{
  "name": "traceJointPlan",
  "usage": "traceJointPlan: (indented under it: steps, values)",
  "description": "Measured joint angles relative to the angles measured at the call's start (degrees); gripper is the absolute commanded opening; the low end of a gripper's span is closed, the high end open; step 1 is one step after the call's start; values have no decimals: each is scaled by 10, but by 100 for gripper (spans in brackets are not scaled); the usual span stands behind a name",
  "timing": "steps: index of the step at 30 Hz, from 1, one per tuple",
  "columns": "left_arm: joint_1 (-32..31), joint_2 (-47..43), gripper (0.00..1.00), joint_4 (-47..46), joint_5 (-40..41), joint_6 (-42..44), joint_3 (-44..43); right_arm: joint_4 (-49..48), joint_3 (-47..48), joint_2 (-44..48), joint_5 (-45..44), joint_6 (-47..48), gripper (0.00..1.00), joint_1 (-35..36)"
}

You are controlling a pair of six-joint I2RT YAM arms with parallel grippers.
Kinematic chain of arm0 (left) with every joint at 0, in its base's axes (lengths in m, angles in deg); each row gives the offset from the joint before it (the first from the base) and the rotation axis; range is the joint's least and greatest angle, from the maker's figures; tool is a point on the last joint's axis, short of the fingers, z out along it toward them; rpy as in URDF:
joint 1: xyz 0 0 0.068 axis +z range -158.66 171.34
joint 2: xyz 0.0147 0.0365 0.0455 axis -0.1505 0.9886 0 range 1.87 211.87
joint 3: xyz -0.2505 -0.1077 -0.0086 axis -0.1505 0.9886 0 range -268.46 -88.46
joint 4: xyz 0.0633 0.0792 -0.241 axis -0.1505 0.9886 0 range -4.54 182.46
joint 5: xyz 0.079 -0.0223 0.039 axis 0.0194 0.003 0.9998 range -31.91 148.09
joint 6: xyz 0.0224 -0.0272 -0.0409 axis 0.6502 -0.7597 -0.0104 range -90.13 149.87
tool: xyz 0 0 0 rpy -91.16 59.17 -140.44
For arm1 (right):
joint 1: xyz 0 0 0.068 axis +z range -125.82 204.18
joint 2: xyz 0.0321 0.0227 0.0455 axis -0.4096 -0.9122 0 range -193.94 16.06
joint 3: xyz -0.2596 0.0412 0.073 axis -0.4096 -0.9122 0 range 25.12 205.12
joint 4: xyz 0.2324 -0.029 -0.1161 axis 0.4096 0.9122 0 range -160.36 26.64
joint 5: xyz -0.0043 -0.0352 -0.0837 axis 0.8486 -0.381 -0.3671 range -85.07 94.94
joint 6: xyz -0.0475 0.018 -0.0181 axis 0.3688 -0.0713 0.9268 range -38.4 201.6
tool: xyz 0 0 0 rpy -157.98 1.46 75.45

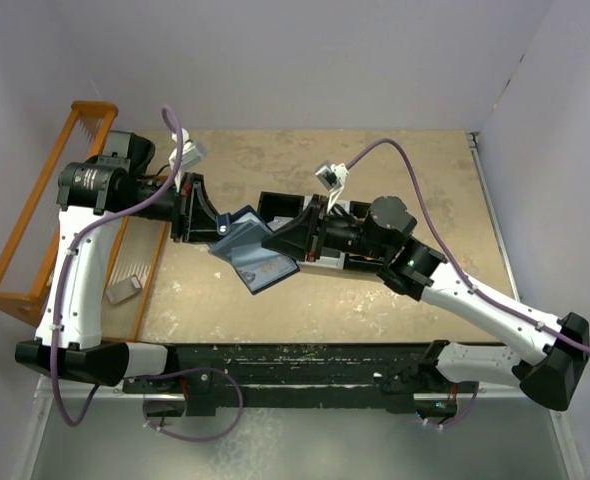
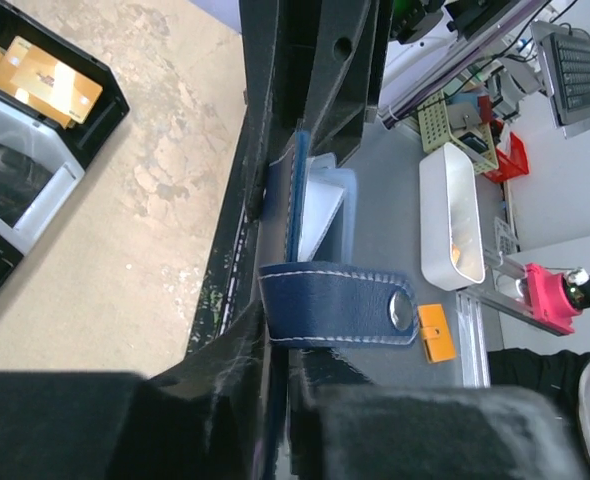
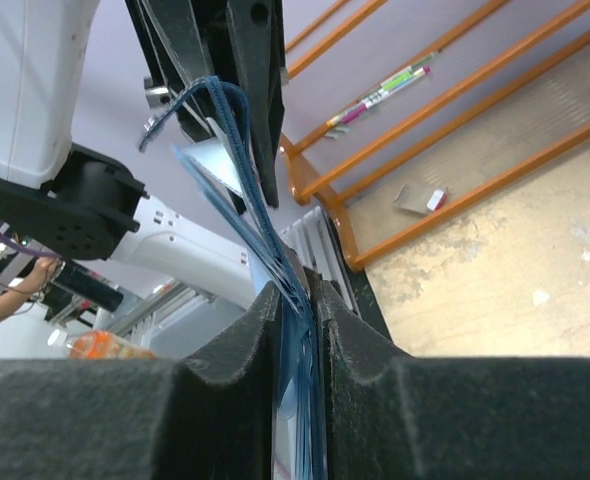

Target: Take the credit cards out of the card holder

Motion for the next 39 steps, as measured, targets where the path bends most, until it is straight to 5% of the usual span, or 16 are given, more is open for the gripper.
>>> traceJointPlan:
  steps: [5,13,23,30,39]
  values:
    - [2,0,54,-5,-3,-1,-6,14,-10,19,3,2,0,1]
    - [2,0,68,-7,-20,-2,-37,18,-10,36,14,5,0,3]
    - [3,-6,70,-20,-22,-13,-85,50,-10,53,-8,27,0,0]
    - [3,-33,67,-89,-25,-66,-17,68,-10,53,-14,35,0,0]
    - [3,-57,77,-139,12,-75,47,73,-8,39,-7,44,0,0]
